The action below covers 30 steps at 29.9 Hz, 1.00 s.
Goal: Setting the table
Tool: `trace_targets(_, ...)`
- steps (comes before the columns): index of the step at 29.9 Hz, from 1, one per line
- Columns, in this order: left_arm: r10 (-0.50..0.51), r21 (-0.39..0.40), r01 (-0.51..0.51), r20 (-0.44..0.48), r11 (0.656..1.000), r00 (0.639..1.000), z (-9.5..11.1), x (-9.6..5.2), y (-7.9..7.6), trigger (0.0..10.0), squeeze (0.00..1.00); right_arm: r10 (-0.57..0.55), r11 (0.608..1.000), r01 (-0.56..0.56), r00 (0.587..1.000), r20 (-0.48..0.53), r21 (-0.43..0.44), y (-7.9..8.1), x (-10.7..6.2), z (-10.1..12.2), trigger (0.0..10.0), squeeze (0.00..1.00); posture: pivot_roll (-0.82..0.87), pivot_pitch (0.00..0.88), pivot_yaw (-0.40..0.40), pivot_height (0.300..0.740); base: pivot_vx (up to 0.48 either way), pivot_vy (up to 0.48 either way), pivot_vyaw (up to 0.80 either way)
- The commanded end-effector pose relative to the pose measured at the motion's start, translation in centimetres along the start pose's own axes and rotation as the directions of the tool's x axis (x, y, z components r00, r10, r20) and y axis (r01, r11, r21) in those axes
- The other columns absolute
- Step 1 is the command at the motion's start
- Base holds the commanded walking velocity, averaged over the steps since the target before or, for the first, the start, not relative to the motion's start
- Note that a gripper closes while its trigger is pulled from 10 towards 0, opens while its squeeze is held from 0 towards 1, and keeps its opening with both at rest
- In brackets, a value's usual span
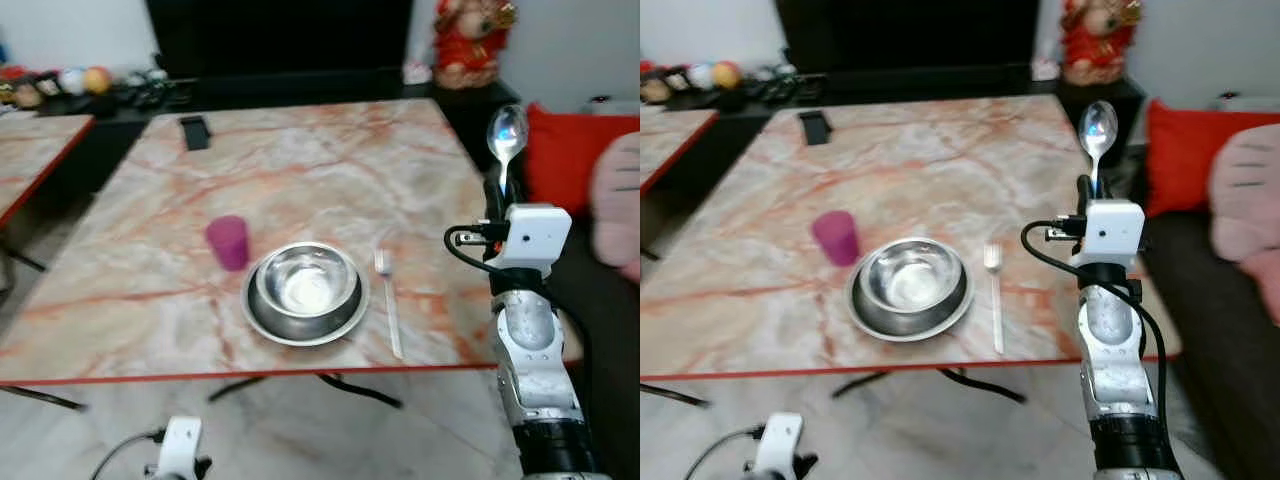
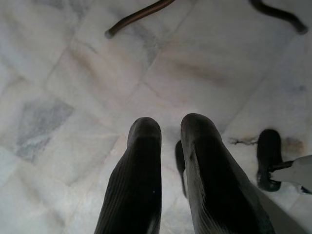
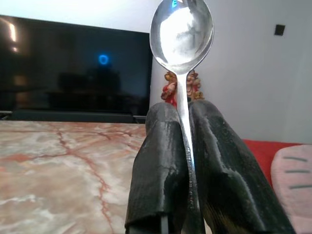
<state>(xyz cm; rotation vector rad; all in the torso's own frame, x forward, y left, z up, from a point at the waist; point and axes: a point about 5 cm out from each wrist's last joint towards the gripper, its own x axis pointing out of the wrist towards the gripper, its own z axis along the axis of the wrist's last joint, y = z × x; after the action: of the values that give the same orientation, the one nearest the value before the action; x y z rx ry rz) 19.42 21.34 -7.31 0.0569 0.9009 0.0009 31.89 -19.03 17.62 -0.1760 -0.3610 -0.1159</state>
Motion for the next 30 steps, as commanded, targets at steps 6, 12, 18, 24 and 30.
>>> trace_targets(6,0.021,0.014,-0.02,-0.038,1.0,0.999,-0.9,-0.3,0.8,10.0,0.0,0.025,0.994,-0.019,0.998,-0.057,0.11,0.0,1.3,0.7,10.0,0.0,-0.07,0.0,0.048,0.74,0.0,0.0,0.0)
trace_targets(12,0.018,0.016,-0.017,-0.035,1.0,0.999,-0.7,-0.2,0.6,10.0,0.0,0.063,0.994,-0.04,0.971,-0.229,0.103,-0.3,2.0,-0.1,10.0,0.0,-0.08,0.0,0.051,0.74,0.0,0.0,0.0)
trace_targets(18,0.014,0.021,-0.014,-0.035,1.0,0.999,-0.7,-0.2,0.5,10.0,0.0,0.134,0.965,-0.009,0.876,-0.464,0.262,0.7,1.5,-2.5,10.0,0.0,-0.08,0.0,0.055,0.74,0.0,0.0,0.0)
trace_targets(24,0.015,0.027,-0.014,-0.033,1.0,0.999,-0.5,-0.2,0.6,10.0,0.0,0.221,0.94,-0.017,0.792,-0.57,0.341,2.5,0.7,-3.6,10.0,0.0,-0.08,0.0,0.058,0.74,0.0,0.0,0.0)
trace_targets(30,0.014,0.028,-0.013,-0.03,1.0,0.999,-0.4,-0.2,0.7,10.0,0.0,0.281,0.924,-0.033,0.734,-0.618,0.381,4.1,-0.5,-4.4,10.0,0.0,-0.08,0.0,0.058,0.74,0.0,0.0,0.0)
